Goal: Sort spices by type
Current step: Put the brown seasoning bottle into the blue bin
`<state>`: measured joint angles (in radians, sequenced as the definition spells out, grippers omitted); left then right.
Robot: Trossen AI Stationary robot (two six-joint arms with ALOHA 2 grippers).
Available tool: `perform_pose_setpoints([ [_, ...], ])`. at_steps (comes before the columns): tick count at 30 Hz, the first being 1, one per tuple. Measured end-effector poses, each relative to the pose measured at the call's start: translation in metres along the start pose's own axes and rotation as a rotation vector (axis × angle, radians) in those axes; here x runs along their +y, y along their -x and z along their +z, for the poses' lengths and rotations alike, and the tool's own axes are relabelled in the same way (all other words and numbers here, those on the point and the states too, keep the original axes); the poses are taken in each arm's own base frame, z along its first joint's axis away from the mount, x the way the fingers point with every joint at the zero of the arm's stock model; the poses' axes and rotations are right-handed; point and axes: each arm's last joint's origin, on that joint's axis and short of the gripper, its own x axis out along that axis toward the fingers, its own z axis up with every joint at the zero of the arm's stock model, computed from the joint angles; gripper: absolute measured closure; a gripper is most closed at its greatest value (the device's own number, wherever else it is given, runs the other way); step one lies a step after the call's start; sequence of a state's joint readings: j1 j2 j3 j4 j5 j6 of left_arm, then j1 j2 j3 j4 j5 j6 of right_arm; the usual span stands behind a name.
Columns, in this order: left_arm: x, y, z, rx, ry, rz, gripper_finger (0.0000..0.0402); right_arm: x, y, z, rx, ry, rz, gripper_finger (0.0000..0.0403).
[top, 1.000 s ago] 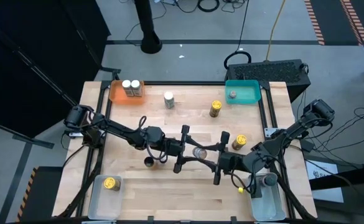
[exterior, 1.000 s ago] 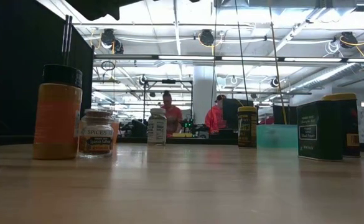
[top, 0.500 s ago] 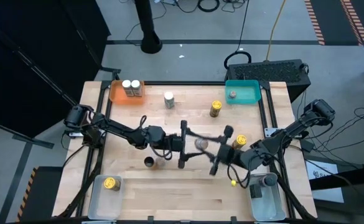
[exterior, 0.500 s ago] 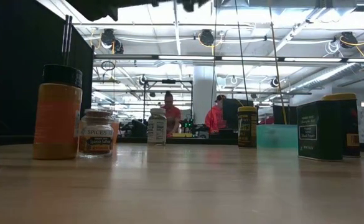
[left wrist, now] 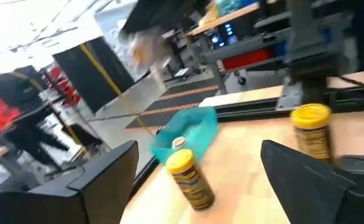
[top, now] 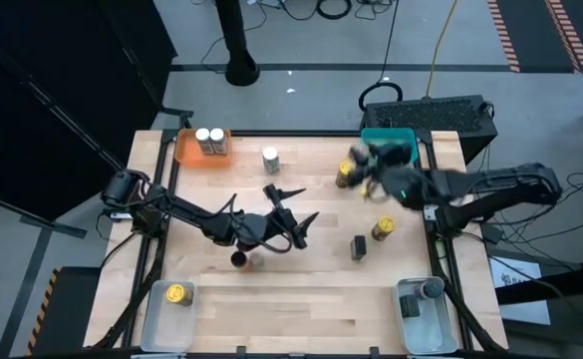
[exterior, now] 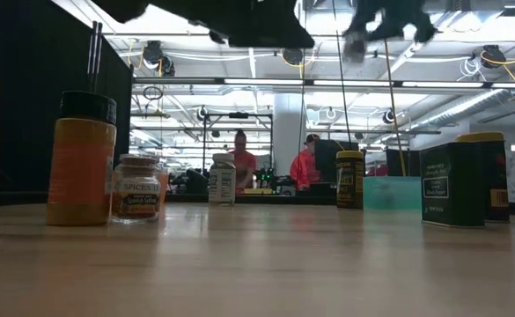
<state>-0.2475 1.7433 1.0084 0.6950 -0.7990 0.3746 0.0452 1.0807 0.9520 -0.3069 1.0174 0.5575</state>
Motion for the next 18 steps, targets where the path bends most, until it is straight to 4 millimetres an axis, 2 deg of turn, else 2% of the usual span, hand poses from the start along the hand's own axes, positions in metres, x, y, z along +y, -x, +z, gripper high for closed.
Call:
perform_pose_setpoints([
  [4, -0.002, 0.01, 0.01, -0.028, -0.029, -0.019, 0.006, -0.04, -0.043, 0.005, 0.113, -0.047, -0.148, 0.0253],
  [8, 0.001, 0.019, 0.02, -0.053, -0.064, -0.026, 0.006, -0.08, -0.071, 0.013, 0.224, -0.129, -0.202, 0.0253],
  [13, 0.008, 0.024, 0.025, -0.022, -0.101, -0.042, 0.006, -0.12, -0.08, 0.007, 0.425, -0.169, -0.295, 0.0253],
  [18, 0.013, 0.026, 0.027, -0.007, -0.116, -0.038, 0.006, -0.141, -0.082, 0.004, 0.487, -0.152, -0.415, 0.0253],
])
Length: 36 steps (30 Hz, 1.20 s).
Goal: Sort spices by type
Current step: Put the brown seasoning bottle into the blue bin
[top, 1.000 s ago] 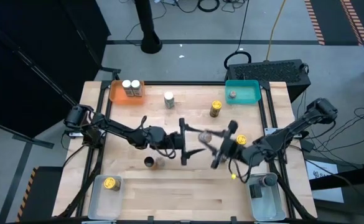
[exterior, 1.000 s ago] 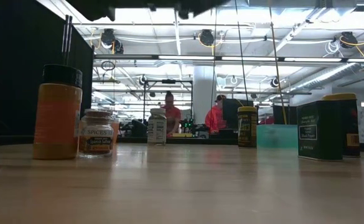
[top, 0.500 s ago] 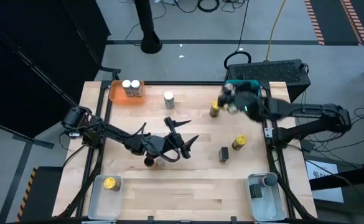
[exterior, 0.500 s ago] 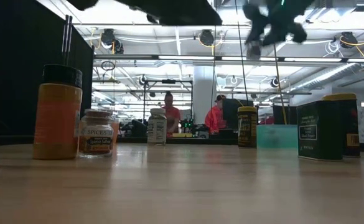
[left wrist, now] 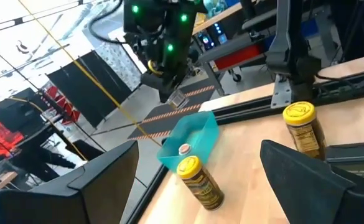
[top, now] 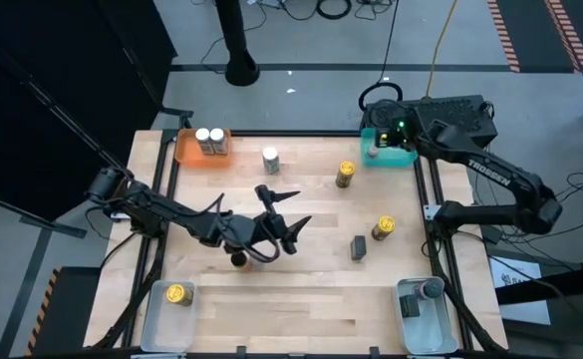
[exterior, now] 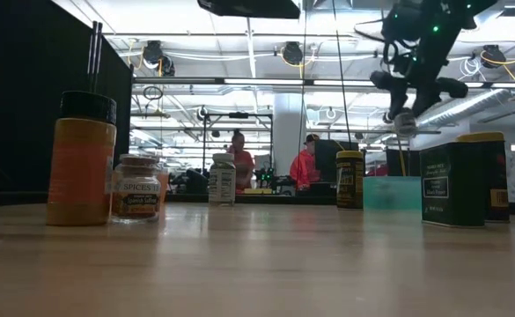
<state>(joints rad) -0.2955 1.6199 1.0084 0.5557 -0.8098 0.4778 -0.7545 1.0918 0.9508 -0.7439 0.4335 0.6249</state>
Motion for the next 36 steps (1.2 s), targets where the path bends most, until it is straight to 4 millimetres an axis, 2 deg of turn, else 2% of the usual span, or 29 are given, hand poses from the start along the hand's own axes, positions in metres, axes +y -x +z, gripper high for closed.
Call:
perform_pose_setpoints([
  [7, 0.009, 0.005, 0.005, 0.019, -0.003, 0.028, 0.006, 0.003, -0.019, -0.005, 0.065, 0.048, -0.09, 0.0253],
  [10, 0.014, 0.008, 0.006, 0.033, -0.012, 0.02, 0.006, 0.011, -0.02, -0.009, -0.005, 0.09, -0.13, 0.0253],
  [13, 0.018, 0.011, 0.006, 0.057, -0.019, 0.009, 0.006, 0.019, -0.016, -0.019, -0.101, 0.094, -0.092, 0.0253],
  [16, 0.021, 0.015, 0.005, 0.076, -0.01, 0.0, 0.006, 0.017, -0.016, -0.038, -0.142, 0.062, -0.054, 0.0253],
  [20, 0.027, 0.022, 0.0, 0.067, 0.015, 0.005, 0.0059, 0.009, -0.015, -0.076, -0.17, -0.001, 0.027, 0.0253],
  [24, 0.038, 0.035, -0.008, 0.022, 0.071, 0.027, 0.0059, 0.013, -0.002, -0.11, -0.338, -0.104, 0.202, 0.0253],
  [27, 0.047, 0.043, -0.012, -0.005, 0.104, 0.042, 0.0059, 0.014, 0.001, -0.132, -0.467, -0.133, 0.209, 0.0253],
  [30, 0.055, 0.049, -0.013, -0.022, 0.125, 0.053, 0.0059, 0.012, -0.003, -0.142, -0.552, -0.134, 0.138, 0.0253],
  [36, 0.059, 0.05, -0.015, -0.025, 0.126, 0.064, 0.0059, 0.015, -0.012, -0.145, -0.598, -0.117, 0.046, 0.0253],
])
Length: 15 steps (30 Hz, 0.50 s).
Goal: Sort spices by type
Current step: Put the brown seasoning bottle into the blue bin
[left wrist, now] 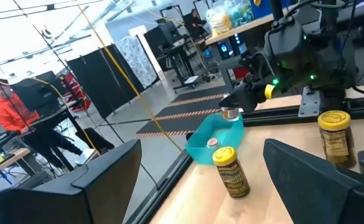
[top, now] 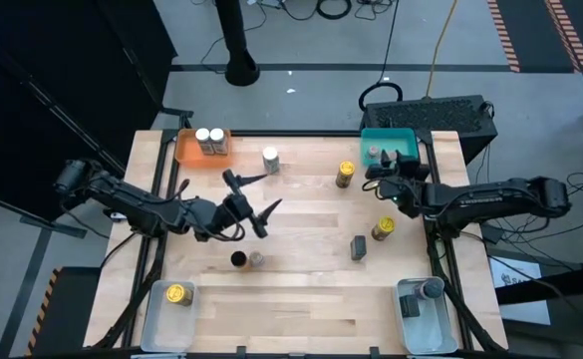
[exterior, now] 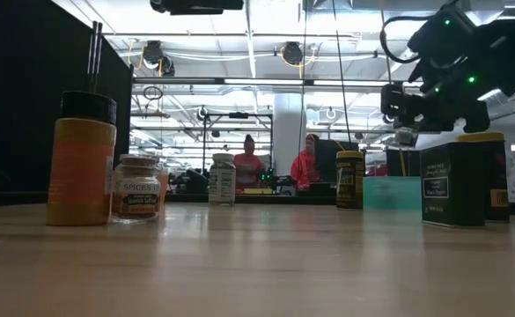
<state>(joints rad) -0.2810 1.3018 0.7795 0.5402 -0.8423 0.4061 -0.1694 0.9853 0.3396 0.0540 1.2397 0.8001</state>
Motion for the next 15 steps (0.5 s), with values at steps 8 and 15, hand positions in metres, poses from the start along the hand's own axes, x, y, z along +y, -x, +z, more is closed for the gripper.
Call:
perform_pose_setpoints([
  [8, -0.001, -0.006, -0.007, -0.011, -0.016, -0.171, 0.0059, 0.012, 0.002, 0.022, 0.036, 0.024, 0.099, 0.0253],
  [15, -0.006, -0.04, -0.028, -0.133, 0.112, -0.634, 0.0059, 0.056, 0.038, 0.089, 0.157, 0.082, 0.779, 0.0253],
])
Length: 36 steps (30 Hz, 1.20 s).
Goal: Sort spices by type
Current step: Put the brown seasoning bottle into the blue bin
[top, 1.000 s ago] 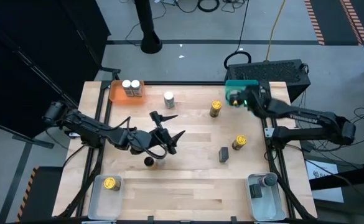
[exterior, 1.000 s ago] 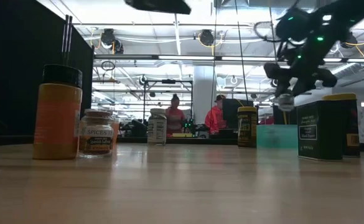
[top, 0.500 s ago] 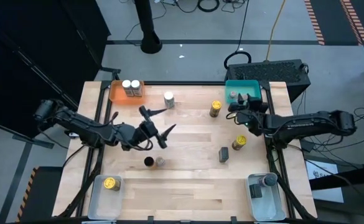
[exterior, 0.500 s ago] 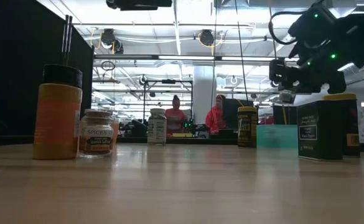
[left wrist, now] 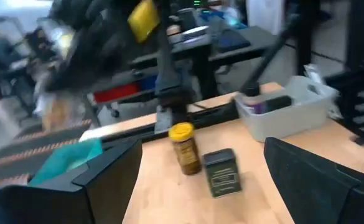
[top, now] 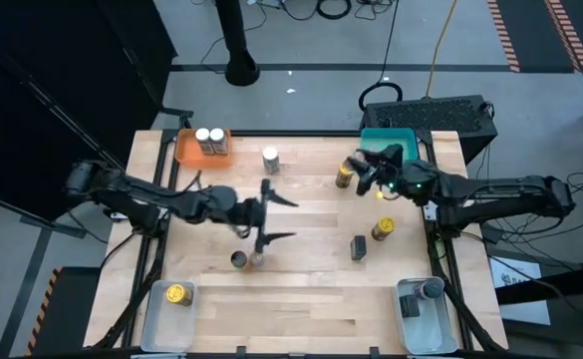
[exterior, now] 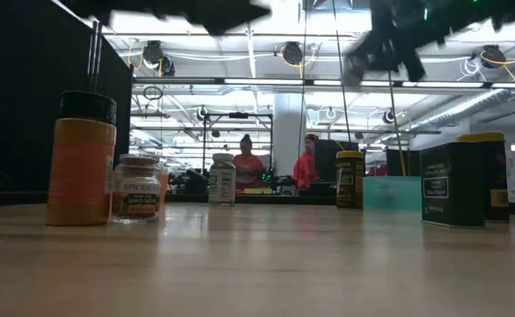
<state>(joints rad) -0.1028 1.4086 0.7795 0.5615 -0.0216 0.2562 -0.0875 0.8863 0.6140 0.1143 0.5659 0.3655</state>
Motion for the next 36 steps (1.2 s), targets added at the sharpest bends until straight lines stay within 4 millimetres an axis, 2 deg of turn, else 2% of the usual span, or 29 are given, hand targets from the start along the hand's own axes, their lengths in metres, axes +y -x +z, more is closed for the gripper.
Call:
perform_pose_setpoints([
  [4, 0.018, -0.02, -0.019, -0.073, 0.055, 0.142, 0.0059, 0.032, 0.007, 0.015, -0.054, 0.116, 0.181, 0.0253],
  [7, 0.025, -0.034, -0.028, -0.14, 0.046, 0.167, 0.0059, 0.048, 0.008, 0.015, -0.098, 0.18, 0.239, 0.0253],
  [12, 0.038, -0.051, -0.029, -0.2, 0.042, 0.199, 0.0059, 0.066, 0.004, 0.01, -0.16, 0.21, 0.296, 0.0253],
  [15, 0.043, -0.057, -0.027, -0.216, 0.035, 0.19, 0.0059, 0.07, 0.002, 0.007, -0.172, 0.209, 0.306, 0.0253],
  [24, 0.053, -0.065, -0.003, -0.303, 0.026, 0.226, 0.0059, 0.076, -0.007, -0.005, -0.154, 0.224, 0.28, 0.0253],
  [33, 0.051, -0.069, -0.012, -0.188, 0.028, 0.198, 0.006, 0.081, -0.009, -0.006, -0.182, 0.206, 0.298, 0.0253],
  [36, 0.05, -0.069, -0.012, -0.189, 0.002, 0.2, 0.0073, 0.081, -0.009, -0.006, -0.182, 0.207, 0.298, 0.0253],
])
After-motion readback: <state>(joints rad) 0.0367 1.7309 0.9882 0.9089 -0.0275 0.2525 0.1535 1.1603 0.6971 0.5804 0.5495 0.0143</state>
